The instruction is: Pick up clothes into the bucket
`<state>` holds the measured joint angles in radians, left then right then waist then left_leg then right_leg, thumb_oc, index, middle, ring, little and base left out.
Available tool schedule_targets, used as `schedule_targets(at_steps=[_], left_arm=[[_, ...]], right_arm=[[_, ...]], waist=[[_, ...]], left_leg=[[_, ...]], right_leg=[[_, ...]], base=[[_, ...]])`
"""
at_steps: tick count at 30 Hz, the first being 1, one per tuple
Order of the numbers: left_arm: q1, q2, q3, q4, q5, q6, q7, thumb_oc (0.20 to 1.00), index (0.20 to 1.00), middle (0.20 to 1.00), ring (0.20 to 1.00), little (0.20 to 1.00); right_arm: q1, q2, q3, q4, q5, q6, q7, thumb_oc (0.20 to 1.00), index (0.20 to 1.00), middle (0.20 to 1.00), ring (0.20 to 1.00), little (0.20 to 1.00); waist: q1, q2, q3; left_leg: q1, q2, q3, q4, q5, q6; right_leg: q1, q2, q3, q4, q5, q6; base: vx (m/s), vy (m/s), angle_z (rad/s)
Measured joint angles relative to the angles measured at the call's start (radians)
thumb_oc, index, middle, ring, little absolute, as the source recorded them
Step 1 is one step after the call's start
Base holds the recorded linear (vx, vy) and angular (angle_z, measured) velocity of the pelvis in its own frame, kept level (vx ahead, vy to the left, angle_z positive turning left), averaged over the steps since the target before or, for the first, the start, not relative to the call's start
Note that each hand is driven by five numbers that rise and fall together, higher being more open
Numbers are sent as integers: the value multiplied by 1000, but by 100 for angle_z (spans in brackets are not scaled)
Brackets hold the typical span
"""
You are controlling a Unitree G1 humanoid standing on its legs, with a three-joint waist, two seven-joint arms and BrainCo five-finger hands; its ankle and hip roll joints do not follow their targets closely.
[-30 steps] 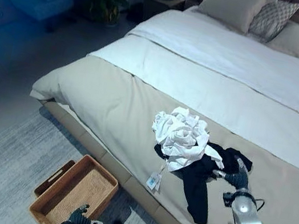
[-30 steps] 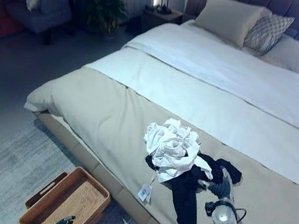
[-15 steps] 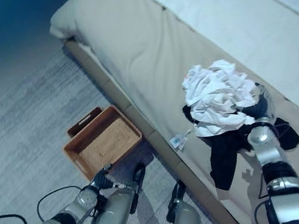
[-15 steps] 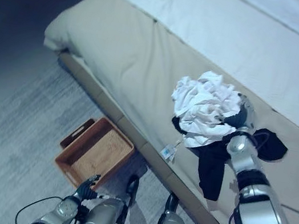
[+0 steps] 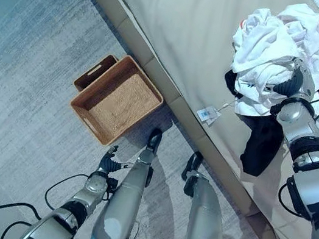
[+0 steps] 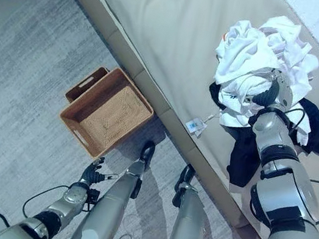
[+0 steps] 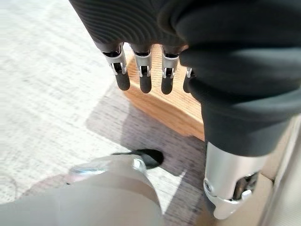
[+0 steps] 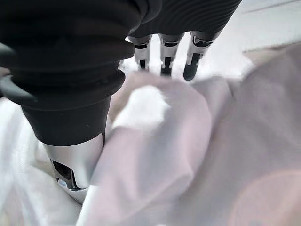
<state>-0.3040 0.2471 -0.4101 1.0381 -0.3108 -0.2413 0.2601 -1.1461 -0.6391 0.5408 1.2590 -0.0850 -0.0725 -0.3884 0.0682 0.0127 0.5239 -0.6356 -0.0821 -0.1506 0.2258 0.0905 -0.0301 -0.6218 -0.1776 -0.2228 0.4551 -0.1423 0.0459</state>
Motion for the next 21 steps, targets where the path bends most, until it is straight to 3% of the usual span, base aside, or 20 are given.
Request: schedule_targets(at_steps=[3, 4, 5, 6, 13, 21], left_arm=[[1, 0, -1, 6, -21, 1, 2, 1000, 1000, 1000, 1000, 1000], [1, -1, -1, 3, -22, 0, 2, 1000, 1000, 1000, 1000, 1000], [1, -1, -1, 2, -22, 0, 2, 1000, 1000, 1000, 1000, 1000], [1, -1, -1, 1, -22, 0, 2, 1000, 1000, 1000, 1000, 1000], [1, -2, -2, -41, -27, 0, 4, 1000, 1000, 1000, 1000, 1000], [7, -12, 0, -49, -26, -1, 11, 1000, 1000, 1000, 1000, 1000]], right_arm=[[3, 0, 6, 19, 0, 4, 14, 1000, 1000, 1000, 1000, 1000], [-1, -3, 7, 19, 0, 9, 15, 523, 523, 523, 523, 523], [-5, -3, 8, 19, 0, 12, 18, 476, 476, 476, 476, 476], [-10, -3, 9, 18, 0, 12, 24, 200, 200, 200, 200, 200], [-38, -29, 13, -5, 5, 15, 29, 200, 200, 200, 200, 200], [-32, -116, 11, -233, 77, 11, -22, 200, 200, 200, 200, 200]], waist=[[4, 0, 0], [6, 0, 0], [5, 0, 0], [3, 0, 0], [0, 0, 0], [0, -17, 7]], left_leg=[[-12, -5, -13, -5, 11, -2], [-13, -7, -16, -10, 16, 0], [-13, -8, -18, -15, 20, 0], [-13, -9, -20, -22, 25, 0], [-5, -14, -21, -49, 44, 2], [65, -6, -5, -57, 46, 3]], right_leg=[[-9, -4, -11, -1, 5, 0], [-9, -4, -15, -1, 5, 0], [-10, -8, -18, -2, 6, 0], [-11, -11, -21, -2, 7, 1], [-14, -17, -23, -7, 14, 4], [51, -11, -10, -26, 22, 2]], base=[[-20, 7, 10], [-20, 3, 11], [-25, 19, 10], [-20, 24, 8], [-3, 3, 1], [4, -11, -6]])
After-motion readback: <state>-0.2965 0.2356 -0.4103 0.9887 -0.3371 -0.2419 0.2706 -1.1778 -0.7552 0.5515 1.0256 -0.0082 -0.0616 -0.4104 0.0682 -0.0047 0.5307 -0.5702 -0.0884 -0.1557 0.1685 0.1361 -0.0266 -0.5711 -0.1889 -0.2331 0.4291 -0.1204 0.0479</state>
